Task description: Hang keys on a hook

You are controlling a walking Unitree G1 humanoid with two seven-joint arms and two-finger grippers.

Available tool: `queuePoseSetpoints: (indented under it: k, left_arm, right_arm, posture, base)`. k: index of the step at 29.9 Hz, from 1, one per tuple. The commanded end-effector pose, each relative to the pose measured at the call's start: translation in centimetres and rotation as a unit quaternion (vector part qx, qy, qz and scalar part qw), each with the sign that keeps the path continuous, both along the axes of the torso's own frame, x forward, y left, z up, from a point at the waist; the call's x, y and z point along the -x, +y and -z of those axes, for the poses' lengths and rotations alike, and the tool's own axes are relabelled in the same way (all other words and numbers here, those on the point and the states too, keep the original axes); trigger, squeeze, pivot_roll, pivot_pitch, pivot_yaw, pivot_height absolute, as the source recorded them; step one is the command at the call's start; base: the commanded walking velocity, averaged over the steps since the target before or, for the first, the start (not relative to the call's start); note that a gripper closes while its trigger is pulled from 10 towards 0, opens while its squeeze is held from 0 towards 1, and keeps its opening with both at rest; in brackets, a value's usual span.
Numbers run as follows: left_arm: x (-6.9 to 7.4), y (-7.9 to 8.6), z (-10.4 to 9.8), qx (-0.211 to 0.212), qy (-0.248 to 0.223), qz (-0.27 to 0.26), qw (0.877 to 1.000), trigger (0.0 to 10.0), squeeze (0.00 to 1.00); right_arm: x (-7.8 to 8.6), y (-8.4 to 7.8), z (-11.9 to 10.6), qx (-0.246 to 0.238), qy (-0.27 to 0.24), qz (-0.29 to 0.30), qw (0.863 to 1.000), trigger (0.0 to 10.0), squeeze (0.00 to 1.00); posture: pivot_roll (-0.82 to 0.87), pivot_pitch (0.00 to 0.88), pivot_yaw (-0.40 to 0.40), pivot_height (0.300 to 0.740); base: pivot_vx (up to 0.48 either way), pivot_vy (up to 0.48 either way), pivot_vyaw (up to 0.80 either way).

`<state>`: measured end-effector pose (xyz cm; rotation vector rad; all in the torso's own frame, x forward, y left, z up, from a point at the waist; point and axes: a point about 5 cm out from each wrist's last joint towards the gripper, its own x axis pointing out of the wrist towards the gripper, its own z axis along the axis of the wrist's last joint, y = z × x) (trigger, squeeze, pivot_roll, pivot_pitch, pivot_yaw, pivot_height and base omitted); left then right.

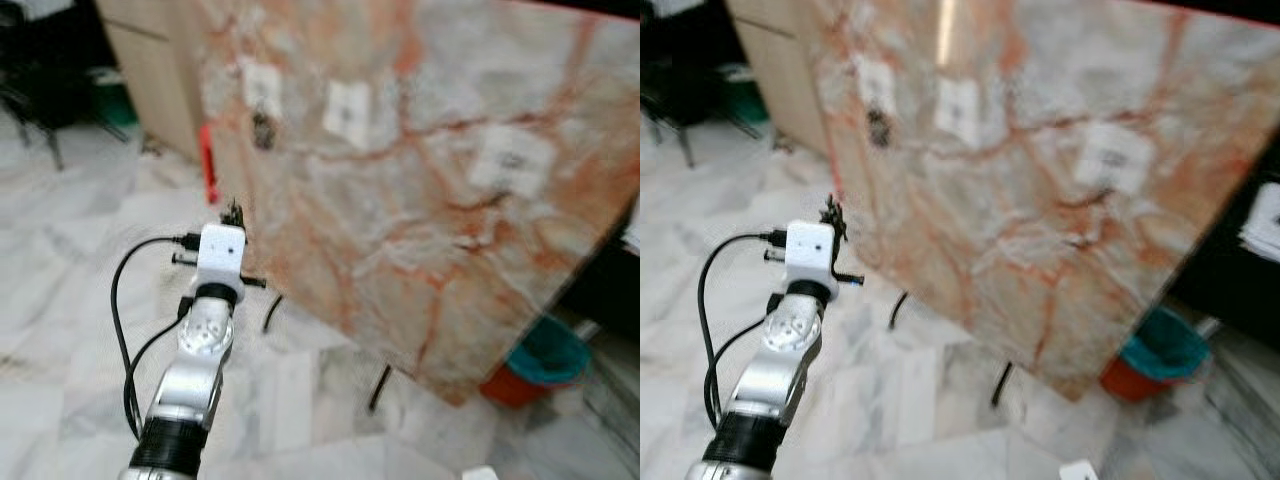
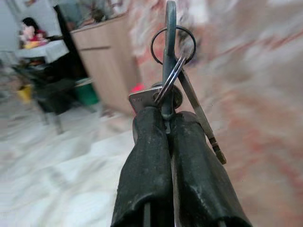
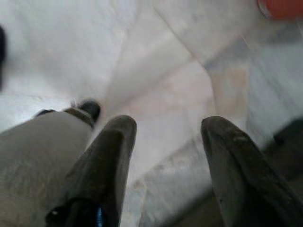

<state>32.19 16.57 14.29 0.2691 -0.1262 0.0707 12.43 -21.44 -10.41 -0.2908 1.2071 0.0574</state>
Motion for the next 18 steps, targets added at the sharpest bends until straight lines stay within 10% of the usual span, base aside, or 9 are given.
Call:
queuePoseSetpoints:
  k: [1, 18]
  left_arm:
    - [-0.3, -1.6, -0.9, 0.001, -0.018, 0.028, 0.999, 10.0, 0.0]
    - [-0.3, -1.3, -1.0, -0.004, -0.022, 0.035, 0.999, 10.0, 0.0]
  right_arm:
    - [1.5, -0.6, 0.3, 0.001, 0.013, 0.016, 1.0, 10.0, 0.0]
    - [0.8, -1.0, 0.0, -0.002, -0.002, 0.029, 1.0, 10.0, 0.0]
  posture:
    - [-0.03, 0.0, -0.03, 0.74]
    - [-0.02, 0.0, -0.055, 0.74]
  base:
    - [0.292, 0.0, 0.0]
    - [0.301, 0.0, 0.0]
